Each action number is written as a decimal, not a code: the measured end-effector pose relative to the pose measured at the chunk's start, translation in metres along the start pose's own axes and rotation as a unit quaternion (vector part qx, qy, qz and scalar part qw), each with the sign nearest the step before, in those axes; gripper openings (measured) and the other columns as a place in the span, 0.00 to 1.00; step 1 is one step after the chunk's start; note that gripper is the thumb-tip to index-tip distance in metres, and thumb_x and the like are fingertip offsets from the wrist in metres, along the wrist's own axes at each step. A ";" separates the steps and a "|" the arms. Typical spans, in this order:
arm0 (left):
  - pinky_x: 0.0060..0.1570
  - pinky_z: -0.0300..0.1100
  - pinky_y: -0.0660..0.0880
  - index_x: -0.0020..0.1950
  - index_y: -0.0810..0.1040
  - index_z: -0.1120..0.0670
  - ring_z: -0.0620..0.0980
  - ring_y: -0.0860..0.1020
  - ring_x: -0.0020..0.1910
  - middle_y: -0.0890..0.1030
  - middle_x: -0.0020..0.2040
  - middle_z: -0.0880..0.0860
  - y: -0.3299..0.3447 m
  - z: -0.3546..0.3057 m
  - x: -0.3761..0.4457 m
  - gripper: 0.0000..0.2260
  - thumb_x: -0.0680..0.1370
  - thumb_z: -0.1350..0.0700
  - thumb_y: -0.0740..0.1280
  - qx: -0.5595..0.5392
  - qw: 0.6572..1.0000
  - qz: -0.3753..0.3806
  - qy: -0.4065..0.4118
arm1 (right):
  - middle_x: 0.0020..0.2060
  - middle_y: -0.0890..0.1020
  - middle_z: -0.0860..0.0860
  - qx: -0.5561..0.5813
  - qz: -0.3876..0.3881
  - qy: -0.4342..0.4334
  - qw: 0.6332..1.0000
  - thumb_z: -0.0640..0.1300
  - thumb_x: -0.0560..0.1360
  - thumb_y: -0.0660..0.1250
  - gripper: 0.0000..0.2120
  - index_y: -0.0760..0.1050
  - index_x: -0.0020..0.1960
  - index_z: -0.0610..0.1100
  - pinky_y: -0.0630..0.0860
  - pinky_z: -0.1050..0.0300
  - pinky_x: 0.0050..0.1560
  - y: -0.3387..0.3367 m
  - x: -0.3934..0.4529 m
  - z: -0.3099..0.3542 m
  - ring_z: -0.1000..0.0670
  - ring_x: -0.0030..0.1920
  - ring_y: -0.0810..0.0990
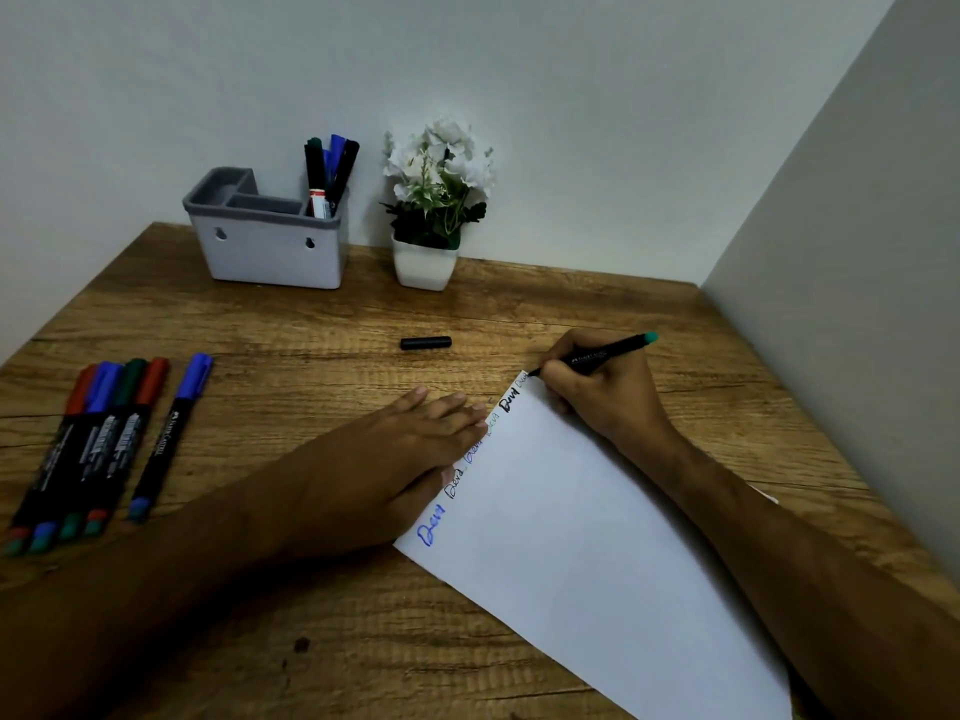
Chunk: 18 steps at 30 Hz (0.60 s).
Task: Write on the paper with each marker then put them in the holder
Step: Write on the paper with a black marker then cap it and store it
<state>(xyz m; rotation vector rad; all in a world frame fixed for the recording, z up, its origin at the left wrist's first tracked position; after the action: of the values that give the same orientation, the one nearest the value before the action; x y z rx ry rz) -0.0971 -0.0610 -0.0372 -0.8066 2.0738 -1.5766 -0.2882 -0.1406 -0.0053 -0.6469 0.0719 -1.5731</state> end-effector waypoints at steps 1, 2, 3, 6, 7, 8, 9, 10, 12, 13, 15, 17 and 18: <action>0.71 0.31 0.30 0.81 0.48 0.47 0.34 0.37 0.76 0.45 0.80 0.40 0.000 0.000 0.000 0.26 0.82 0.44 0.42 0.001 1.000 0.001 -0.001 | 0.24 0.79 0.53 0.001 -0.003 0.002 1.000 0.31 0.69 0.69 0.06 0.79 0.35 0.39 0.70 0.58 0.29 -0.001 0.000 0.000 0.53 0.24 0.74; 0.71 0.31 0.30 0.81 0.49 0.47 0.34 0.37 0.76 0.44 0.80 0.40 0.001 0.000 -0.001 0.25 0.83 0.46 0.44 0.000 1.000 0.003 -0.002 | 0.24 0.79 0.52 0.002 -0.005 0.002 1.000 0.30 0.69 0.69 0.07 0.79 0.34 0.39 0.70 0.58 0.29 -0.001 0.000 -0.001 0.52 0.24 0.74; 0.71 0.31 0.30 0.81 0.49 0.47 0.34 0.37 0.76 0.44 0.80 0.40 0.000 0.000 -0.001 0.24 0.84 0.48 0.47 -0.002 1.000 0.001 -0.003 | 0.24 0.79 0.50 0.001 -0.003 0.002 1.000 0.30 0.69 0.69 0.08 0.79 0.35 0.40 0.70 0.57 0.29 -0.001 0.000 0.000 0.52 0.24 0.74; 0.70 0.29 0.30 0.81 0.50 0.46 0.31 0.37 0.75 0.44 0.79 0.39 -0.001 -0.001 -0.001 0.24 0.85 0.51 0.51 -0.011 1.000 -0.009 0.001 | 0.24 0.79 0.45 0.007 0.008 0.003 1.000 0.29 0.70 0.68 0.11 0.80 0.35 0.42 0.70 0.58 0.28 0.002 0.000 0.002 0.50 0.23 0.74; 0.69 0.28 0.30 0.81 0.50 0.46 0.30 0.36 0.75 0.44 0.79 0.38 -0.001 0.000 -0.001 0.24 0.85 0.51 0.51 -0.014 1.000 -0.010 -0.001 | 0.24 0.79 0.43 0.018 0.006 0.008 1.000 0.28 0.70 0.67 0.13 0.80 0.35 0.44 0.70 0.57 0.29 0.001 0.000 0.002 0.49 0.23 0.74; 0.69 0.28 0.31 0.80 0.50 0.45 0.30 0.37 0.75 0.44 0.78 0.38 -0.002 0.001 0.000 0.24 0.85 0.51 0.51 -0.017 1.000 -0.011 -0.003 | 0.25 0.79 0.40 0.032 -0.002 0.017 0.999 0.29 0.71 0.67 0.15 0.80 0.34 0.47 0.71 0.56 0.29 -0.001 0.000 0.001 0.47 0.24 0.75; 0.70 0.28 0.31 0.80 0.50 0.45 0.31 0.38 0.75 0.45 0.78 0.38 -0.002 0.002 0.000 0.24 0.85 0.51 0.51 -0.017 1.000 -0.014 -0.003 | 0.27 0.80 0.37 0.046 -0.011 0.025 0.999 0.29 0.72 0.67 0.17 0.81 0.33 0.48 0.71 0.54 0.30 -0.003 0.000 0.000 0.46 0.25 0.75; 0.70 0.28 0.32 0.80 0.50 0.45 0.31 0.39 0.76 0.46 0.79 0.38 -0.003 0.002 0.000 0.24 0.85 0.50 0.52 -0.020 1.000 -0.016 -0.002 | 0.29 0.81 0.35 0.056 -0.019 0.032 0.998 0.30 0.72 0.67 0.18 0.81 0.32 0.50 0.72 0.53 0.31 -0.004 0.001 0.000 0.45 0.25 0.76; 0.71 0.29 0.34 0.80 0.52 0.45 0.32 0.42 0.77 0.48 0.79 0.38 -0.004 0.002 0.001 0.23 0.85 0.50 0.53 -0.031 0.999 -0.019 -0.004 | 0.29 0.82 0.36 0.055 -0.025 0.041 0.997 0.30 0.72 0.67 0.17 0.81 0.32 0.49 0.72 0.54 0.32 -0.004 0.001 0.000 0.45 0.26 0.76; 0.72 0.29 0.36 0.80 0.54 0.45 0.32 0.43 0.77 0.50 0.79 0.38 -0.005 0.004 0.001 0.23 0.85 0.50 0.54 -0.041 0.999 -0.022 -0.007 | 0.28 0.81 0.39 0.049 -0.025 0.045 0.997 0.29 0.72 0.67 0.16 0.81 0.33 0.47 0.72 0.56 0.31 -0.003 0.001 0.001 0.47 0.26 0.76; 0.74 0.30 0.39 0.80 0.56 0.45 0.31 0.46 0.76 0.53 0.79 0.38 -0.009 0.004 0.001 0.23 0.84 0.50 0.55 -0.059 0.998 -0.030 -0.007 | 0.27 0.81 0.45 0.044 -0.017 0.050 0.998 0.29 0.72 0.66 0.11 0.81 0.36 0.40 0.73 0.58 0.30 0.000 0.003 0.004 0.50 0.25 0.76; 0.74 0.30 0.42 0.79 0.58 0.45 0.31 0.48 0.76 0.55 0.79 0.39 -0.012 0.005 0.001 0.23 0.84 0.49 0.56 -0.063 0.997 -0.040 -0.006 | 0.28 0.82 0.48 0.052 -0.009 0.058 0.997 0.29 0.73 0.66 0.08 0.82 0.39 0.37 0.74 0.58 0.30 0.002 0.004 0.007 0.51 0.26 0.77; 0.74 0.29 0.43 0.79 0.59 0.45 0.31 0.50 0.76 0.57 0.78 0.39 -0.014 0.005 0.001 0.22 0.84 0.49 0.56 -0.061 0.997 -0.044 -0.007 | 0.29 0.83 0.50 0.058 -0.004 0.059 0.997 0.29 0.74 0.66 0.07 0.82 0.40 0.36 0.75 0.57 0.30 0.004 0.004 0.009 0.52 0.27 0.77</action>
<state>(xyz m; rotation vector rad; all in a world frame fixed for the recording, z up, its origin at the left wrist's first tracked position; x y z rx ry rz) -0.0922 -0.0677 -0.0249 -0.9612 2.1693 -1.4961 -0.2807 -0.1413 0.0022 -0.4645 0.0654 -1.6087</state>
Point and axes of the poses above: each hand's wrist, its own x-axis towards the middle knuckle, its own y-axis out of the palm, z = x × y, the point moved 8 cm from there along x, towards the middle knuckle
